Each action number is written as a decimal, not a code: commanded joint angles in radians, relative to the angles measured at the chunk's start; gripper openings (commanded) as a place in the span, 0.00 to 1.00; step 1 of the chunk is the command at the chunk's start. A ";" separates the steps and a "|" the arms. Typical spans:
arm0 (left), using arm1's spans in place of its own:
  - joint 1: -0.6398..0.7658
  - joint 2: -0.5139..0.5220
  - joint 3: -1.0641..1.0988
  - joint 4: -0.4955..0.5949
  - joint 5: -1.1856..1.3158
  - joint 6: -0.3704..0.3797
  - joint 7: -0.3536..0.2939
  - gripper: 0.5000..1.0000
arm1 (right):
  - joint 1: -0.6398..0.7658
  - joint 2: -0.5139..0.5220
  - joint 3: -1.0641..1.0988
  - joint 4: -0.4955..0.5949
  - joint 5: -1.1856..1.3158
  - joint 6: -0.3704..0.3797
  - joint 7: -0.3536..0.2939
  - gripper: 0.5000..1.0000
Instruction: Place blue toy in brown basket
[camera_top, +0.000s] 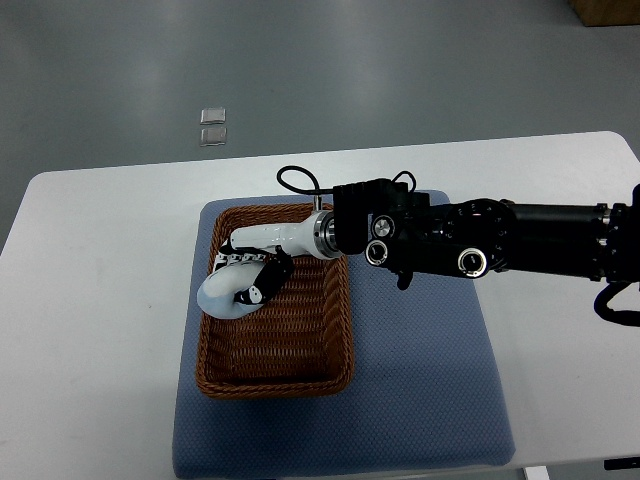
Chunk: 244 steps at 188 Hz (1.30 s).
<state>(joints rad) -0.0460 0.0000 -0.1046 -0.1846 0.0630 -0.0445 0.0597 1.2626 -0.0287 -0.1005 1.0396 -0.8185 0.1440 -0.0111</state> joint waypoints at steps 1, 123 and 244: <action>0.000 0.000 0.002 0.001 0.000 0.000 0.000 1.00 | -0.023 0.019 -0.001 -0.021 -0.031 -0.007 0.000 0.21; 0.002 0.000 0.003 0.010 0.000 0.000 0.000 1.00 | -0.031 -0.053 -0.011 -0.023 -0.034 0.028 0.000 0.72; 0.002 0.000 0.003 0.016 0.000 0.000 0.000 1.00 | 0.012 -0.306 0.294 0.034 0.050 0.134 0.003 0.79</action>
<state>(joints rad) -0.0445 0.0000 -0.1012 -0.1687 0.0627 -0.0445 0.0600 1.2862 -0.2971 0.1177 1.0754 -0.8138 0.2787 -0.0079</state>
